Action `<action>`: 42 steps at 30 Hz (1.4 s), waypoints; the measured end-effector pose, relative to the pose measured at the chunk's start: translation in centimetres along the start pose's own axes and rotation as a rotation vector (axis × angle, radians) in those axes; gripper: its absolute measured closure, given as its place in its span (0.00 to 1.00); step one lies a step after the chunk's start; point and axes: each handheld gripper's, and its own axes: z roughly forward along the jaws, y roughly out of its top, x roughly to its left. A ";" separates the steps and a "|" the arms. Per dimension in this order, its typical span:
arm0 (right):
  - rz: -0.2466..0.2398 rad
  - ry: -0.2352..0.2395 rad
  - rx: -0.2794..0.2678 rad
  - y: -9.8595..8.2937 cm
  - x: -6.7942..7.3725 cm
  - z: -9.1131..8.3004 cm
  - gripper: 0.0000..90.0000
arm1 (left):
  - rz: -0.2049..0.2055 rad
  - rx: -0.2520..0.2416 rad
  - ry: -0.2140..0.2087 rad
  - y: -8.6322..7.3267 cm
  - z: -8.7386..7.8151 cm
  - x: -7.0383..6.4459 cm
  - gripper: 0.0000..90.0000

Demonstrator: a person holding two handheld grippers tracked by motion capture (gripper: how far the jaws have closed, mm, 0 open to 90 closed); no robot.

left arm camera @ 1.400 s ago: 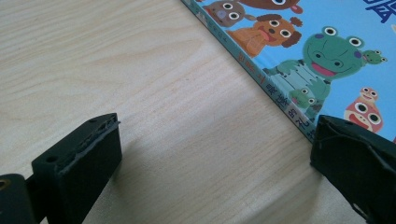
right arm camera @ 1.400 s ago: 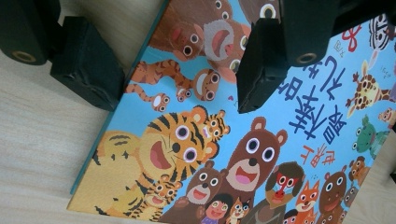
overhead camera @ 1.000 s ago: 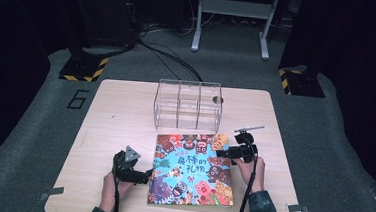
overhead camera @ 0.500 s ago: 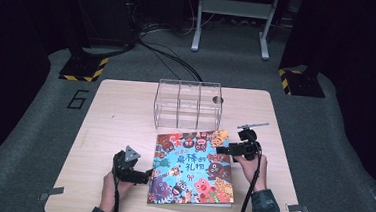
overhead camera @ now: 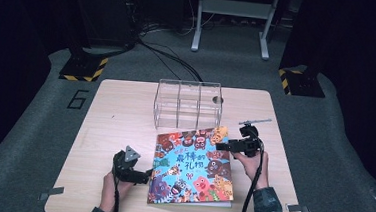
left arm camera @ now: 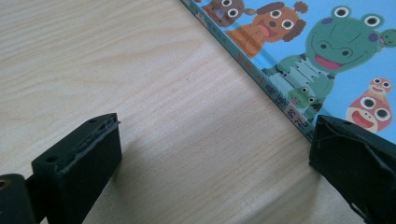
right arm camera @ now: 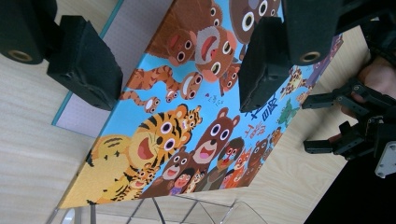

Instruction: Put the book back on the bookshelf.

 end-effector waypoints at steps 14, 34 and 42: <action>-0.012 0.006 0.008 -0.1 0.9 -0.1 0.45 | 0.000 0.000 -0.001 0.0 0.0 0.0 0.02; -0.064 0.028 0.024 1.6 2.7 0.3 0.49 | 0.001 0.000 -0.002 0.0 0.0 0.0 0.03; -0.071 0.027 0.041 2.2 2.9 1.1 0.51 | 0.000 -0.001 -0.002 0.0 0.0 0.0 0.03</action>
